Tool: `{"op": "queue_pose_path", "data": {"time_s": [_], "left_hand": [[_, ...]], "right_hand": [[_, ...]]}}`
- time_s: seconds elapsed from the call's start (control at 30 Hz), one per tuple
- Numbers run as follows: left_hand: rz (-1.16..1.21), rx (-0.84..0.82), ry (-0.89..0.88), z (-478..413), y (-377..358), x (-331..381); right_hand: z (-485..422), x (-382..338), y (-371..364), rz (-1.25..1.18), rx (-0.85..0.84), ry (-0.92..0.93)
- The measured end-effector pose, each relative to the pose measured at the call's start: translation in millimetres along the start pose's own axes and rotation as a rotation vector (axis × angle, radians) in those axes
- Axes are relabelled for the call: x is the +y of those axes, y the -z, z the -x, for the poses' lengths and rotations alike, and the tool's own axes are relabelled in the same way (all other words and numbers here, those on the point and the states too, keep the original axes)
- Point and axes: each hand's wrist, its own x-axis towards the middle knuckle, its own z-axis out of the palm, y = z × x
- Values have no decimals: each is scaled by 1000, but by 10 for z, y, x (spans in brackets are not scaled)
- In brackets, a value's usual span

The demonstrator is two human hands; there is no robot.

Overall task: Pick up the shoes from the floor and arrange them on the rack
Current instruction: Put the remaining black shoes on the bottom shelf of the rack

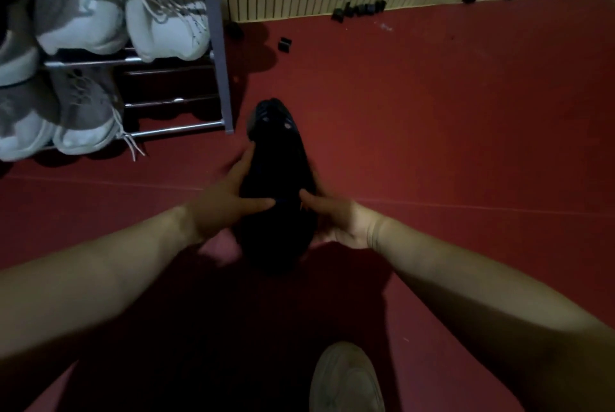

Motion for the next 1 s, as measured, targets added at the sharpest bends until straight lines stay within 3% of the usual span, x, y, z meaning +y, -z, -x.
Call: {"op": "queue_pose_path", "data": {"time_s": [0.1, 0.23, 0.3, 0.43, 0.5, 0.57, 0.73, 0.87, 1.0], "left_hand": [[-163, 26, 38, -166, -222, -39], [-237, 299, 90, -276, -192, -209], [-346, 361, 261, -279, -14, -562], [-519, 214, 546, 2, -118, -737], [-528, 169, 501, 7, -246, -781], [-468, 231, 463, -53, -313, -839], [-94, 420, 309, -95, -418, -952], [-103, 395, 159, -172, -487, -835], [-189, 201, 95, -142, -413, -717]], "right_hand": [[112, 153, 174, -34, 73, 45], [55, 224, 347, 115, 211, 60], [-10, 273, 393, 245, 250, 55], [-64, 378, 455, 284, 291, 106], [-38, 422, 487, 226, 305, 134], [-23, 466, 535, 195, 313, 148], [-56, 599, 626, 298, 404, 94], [-103, 605, 714, 418, 322, 24], [-129, 598, 678, 462, 291, -39]]}}
